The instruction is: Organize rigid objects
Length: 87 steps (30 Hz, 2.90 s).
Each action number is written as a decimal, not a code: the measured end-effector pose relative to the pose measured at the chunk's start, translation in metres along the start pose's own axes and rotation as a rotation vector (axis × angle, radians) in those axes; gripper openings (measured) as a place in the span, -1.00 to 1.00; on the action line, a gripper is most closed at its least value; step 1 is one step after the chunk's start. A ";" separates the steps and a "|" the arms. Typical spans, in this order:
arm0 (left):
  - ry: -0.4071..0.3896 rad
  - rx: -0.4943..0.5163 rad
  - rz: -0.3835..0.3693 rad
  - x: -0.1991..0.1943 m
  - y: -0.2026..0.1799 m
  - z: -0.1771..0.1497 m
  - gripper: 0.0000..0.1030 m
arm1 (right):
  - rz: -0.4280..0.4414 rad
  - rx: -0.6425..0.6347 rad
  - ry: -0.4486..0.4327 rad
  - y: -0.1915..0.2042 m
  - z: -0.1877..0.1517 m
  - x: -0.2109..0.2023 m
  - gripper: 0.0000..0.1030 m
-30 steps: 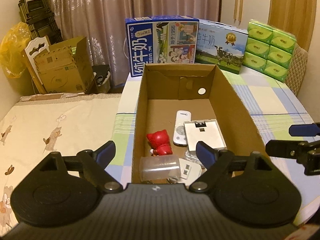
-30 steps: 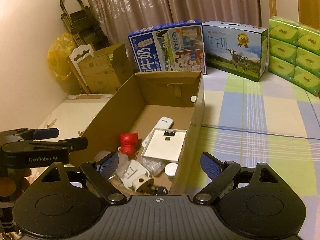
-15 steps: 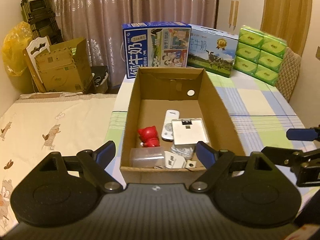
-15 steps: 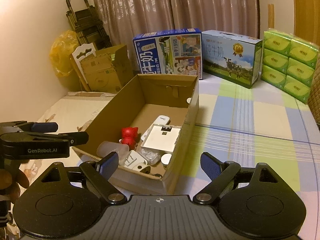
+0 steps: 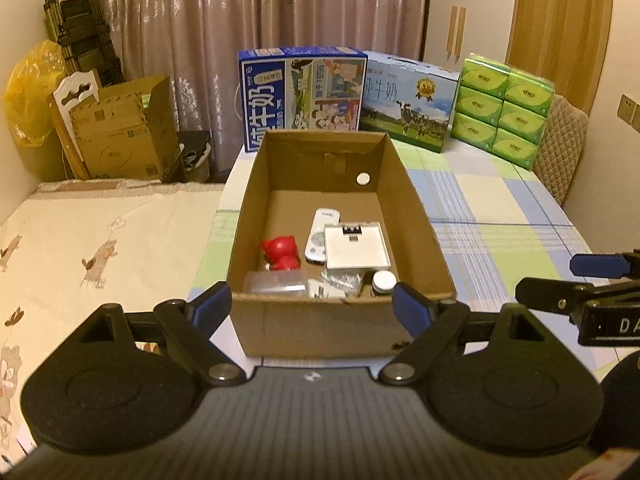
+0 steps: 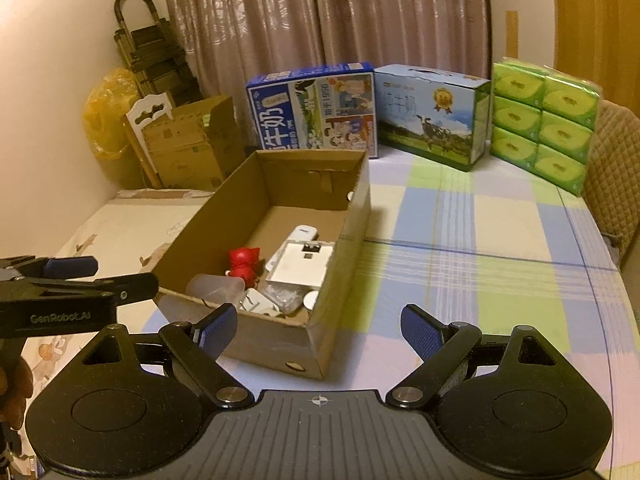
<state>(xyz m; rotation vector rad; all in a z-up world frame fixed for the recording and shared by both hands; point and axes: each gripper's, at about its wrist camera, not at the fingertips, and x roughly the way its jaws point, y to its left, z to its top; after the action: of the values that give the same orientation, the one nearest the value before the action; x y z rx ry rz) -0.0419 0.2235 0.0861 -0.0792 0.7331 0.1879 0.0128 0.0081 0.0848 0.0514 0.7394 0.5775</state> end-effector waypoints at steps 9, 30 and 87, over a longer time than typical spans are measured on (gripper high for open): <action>0.051 -0.005 -0.021 -0.004 -0.008 -0.018 0.64 | -0.010 0.014 0.030 -0.008 -0.017 -0.003 0.67; 0.069 0.011 -0.011 0.006 -0.017 -0.026 0.64 | -0.024 0.022 0.066 -0.012 -0.028 0.006 0.67; 0.071 0.011 -0.009 0.014 -0.023 -0.026 0.64 | -0.034 0.040 0.071 -0.017 -0.031 0.010 0.67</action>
<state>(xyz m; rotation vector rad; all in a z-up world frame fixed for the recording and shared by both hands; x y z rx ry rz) -0.0444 0.1994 0.0573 -0.0786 0.8041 0.1731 0.0067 -0.0056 0.0512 0.0552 0.8198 0.5348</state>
